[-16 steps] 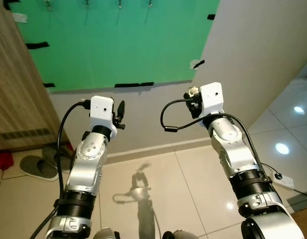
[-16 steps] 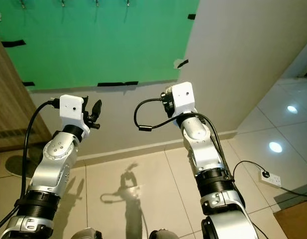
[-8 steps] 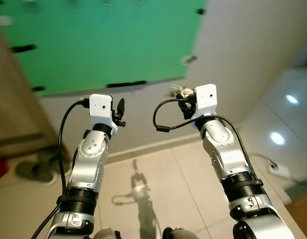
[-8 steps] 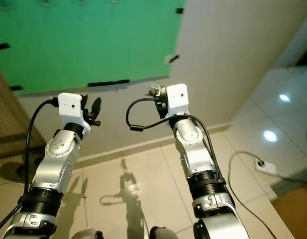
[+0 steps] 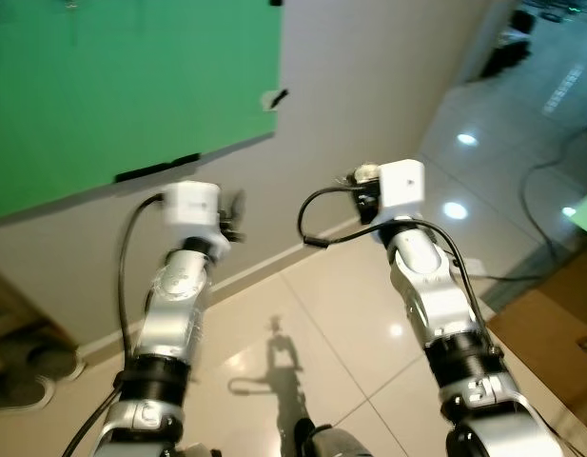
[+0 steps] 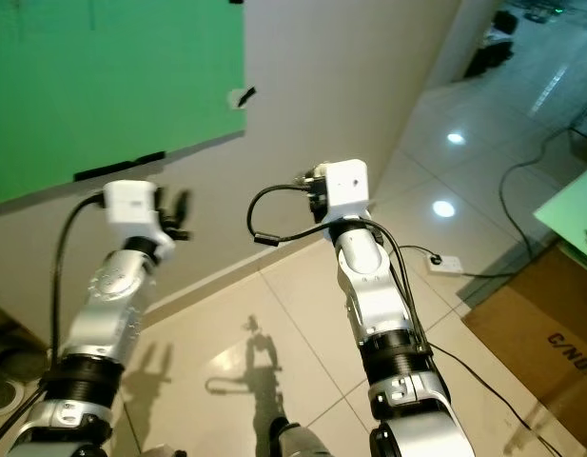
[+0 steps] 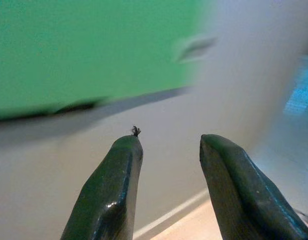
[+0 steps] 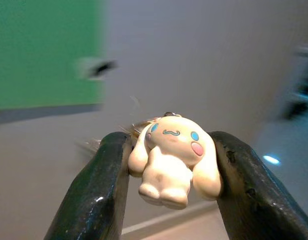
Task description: Hang keys on a hook
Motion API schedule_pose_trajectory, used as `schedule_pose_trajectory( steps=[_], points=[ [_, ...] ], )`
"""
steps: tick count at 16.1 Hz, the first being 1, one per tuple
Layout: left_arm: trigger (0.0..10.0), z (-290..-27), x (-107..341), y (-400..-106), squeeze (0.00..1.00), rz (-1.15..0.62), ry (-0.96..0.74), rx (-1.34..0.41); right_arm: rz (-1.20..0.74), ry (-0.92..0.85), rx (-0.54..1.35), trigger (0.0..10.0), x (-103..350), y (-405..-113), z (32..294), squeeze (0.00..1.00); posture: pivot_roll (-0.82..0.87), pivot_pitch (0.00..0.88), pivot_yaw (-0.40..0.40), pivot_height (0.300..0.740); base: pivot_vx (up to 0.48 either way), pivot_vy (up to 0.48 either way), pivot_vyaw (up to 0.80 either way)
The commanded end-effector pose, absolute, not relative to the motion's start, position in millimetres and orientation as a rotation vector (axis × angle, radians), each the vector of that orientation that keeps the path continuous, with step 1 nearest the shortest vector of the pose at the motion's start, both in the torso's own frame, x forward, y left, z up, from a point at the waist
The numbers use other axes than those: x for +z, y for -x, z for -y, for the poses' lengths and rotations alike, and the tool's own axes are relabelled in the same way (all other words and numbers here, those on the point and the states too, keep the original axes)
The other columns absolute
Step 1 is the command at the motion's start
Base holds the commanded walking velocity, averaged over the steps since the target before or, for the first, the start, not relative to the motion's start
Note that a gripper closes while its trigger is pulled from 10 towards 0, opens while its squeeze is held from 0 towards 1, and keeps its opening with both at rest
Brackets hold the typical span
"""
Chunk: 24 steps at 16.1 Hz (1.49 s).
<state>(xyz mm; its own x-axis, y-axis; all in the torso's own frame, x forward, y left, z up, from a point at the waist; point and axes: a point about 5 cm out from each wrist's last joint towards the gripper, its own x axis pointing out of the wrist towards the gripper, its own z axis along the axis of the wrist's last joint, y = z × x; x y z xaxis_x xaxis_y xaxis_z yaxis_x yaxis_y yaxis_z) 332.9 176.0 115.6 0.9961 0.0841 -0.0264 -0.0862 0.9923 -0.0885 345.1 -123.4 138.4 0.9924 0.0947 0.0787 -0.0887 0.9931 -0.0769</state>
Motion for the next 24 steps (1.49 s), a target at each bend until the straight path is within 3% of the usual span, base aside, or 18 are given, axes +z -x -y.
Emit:
schedule_pose_trajectory(
  steps=[1,3,5,9,12,14,18,21,24],
  points=[
    [10.0,-201.3,105.3,-324.7,0.00,-0.073,0.095,0.220,0.079,0.036,-0.021,10.0,132.4,-339.5,145.7,0.00,-0.03,0.009,-0.038,0.740,0.000,0.000,-0.80],
    [10.0,-204.9,105.1,-301.3,0.00,-0.037,0.043,0.178,0.050,0.024,-0.065,10.0,117.4,-321.1,164.1,0.00,-0.03,0.008,-0.044,0.740,0.000,0.000,-0.80],
    [10.0,-187.4,103.6,-284.7,0.00,-0.017,-0.011,0.051,0.017,0.079,-0.047,10.0,104.9,-300.9,172.5,0.00,-0.02,0.007,-0.062,0.740,0.000,0.000,-0.80],
    [10.0,-169.4,109.8,-273.0,0.00,0.022,-0.043,-0.073,-0.002,0.105,0.019,10.0,100.7,-285.2,166.4,0.00,-0.02,0.001,-0.076,0.740,0.000,0.000,-0.80],
    [10.0,-166.5,110.4,-275.2,0.00,0.009,-0.032,-0.125,-0.078,0.200,0.192,10.0,94.3,-287.3,150.8,0.00,-0.02,0.001,-0.071,0.740,0.000,0.000,-0.75],
    [10.0,-165.4,109.1,-287.5,0.00,-0.012,-0.075,-0.262,-0.110,0.554,0.485,10.0,99.4,-301.8,144.1,0.00,-0.03,0.000,-0.066,0.740,0.000,0.000,0.00],
    [10.0,-170.5,115.5,-307.3,0.00,-0.010,-0.122,-0.376,-0.022,0.811,0.745,10.0,124.7,-311.5,138.9,0.00,-0.03,0.000,-0.065,0.740,0.000,0.000,0.00],
    [10.0,-165.8,121.3,-314.2,0.00,0.012,-0.176,-0.512,0.021,0.808,0.872,10.0,145.0,-318.9,130.6,0.00,-0.03,0.000,-0.067,0.740,0.000,0.000,0.00],
    [10.0,-166.4,141.4,-332.2,0.00,0.076,-0.231,-0.634,0.075,0.490,0.963,10.0,189.0,-337.2,122.1,0.00,-0.03,0.004,-0.086,0.740,0.000,0.000,0.00]
  ],
)
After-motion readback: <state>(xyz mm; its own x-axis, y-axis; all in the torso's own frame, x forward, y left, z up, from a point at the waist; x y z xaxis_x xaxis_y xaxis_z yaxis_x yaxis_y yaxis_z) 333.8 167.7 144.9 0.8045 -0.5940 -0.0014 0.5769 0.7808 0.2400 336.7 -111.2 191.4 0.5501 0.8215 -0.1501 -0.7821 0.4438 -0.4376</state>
